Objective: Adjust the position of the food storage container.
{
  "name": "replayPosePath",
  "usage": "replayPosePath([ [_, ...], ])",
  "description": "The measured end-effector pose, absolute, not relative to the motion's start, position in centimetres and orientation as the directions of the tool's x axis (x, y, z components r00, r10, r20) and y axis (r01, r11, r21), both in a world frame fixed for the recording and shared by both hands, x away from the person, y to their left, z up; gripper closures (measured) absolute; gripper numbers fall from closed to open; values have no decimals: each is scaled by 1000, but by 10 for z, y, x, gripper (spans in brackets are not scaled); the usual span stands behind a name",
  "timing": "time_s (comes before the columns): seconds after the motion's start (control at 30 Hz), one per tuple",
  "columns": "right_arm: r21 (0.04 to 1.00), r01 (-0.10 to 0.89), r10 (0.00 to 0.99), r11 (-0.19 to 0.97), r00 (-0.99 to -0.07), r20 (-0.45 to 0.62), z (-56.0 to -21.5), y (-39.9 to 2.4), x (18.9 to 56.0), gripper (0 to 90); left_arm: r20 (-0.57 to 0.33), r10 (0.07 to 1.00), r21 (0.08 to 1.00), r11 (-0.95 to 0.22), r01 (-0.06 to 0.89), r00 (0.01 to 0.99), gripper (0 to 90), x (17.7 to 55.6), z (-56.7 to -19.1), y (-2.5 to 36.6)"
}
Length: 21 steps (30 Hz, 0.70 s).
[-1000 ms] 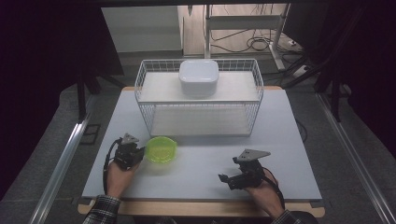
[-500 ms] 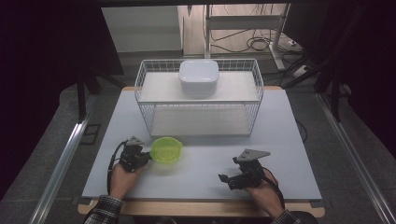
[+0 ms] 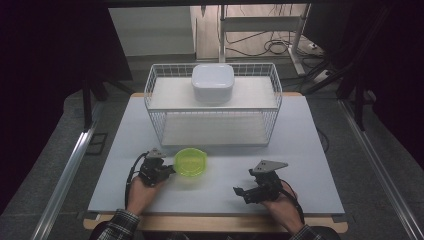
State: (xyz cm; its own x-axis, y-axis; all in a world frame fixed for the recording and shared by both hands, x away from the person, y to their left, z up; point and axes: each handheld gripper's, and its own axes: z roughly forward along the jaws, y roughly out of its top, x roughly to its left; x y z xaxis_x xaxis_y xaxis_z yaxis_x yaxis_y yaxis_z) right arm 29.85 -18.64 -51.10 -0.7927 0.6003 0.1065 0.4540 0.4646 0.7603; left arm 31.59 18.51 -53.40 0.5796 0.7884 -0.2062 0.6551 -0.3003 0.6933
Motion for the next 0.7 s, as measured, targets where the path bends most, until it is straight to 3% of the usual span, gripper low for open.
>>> replayPosePath([
  [0.7,755,459,601,468,-792,109,-511,-186,298,103,-165,715,702,-398,590,679,893,312,-538,127],
])
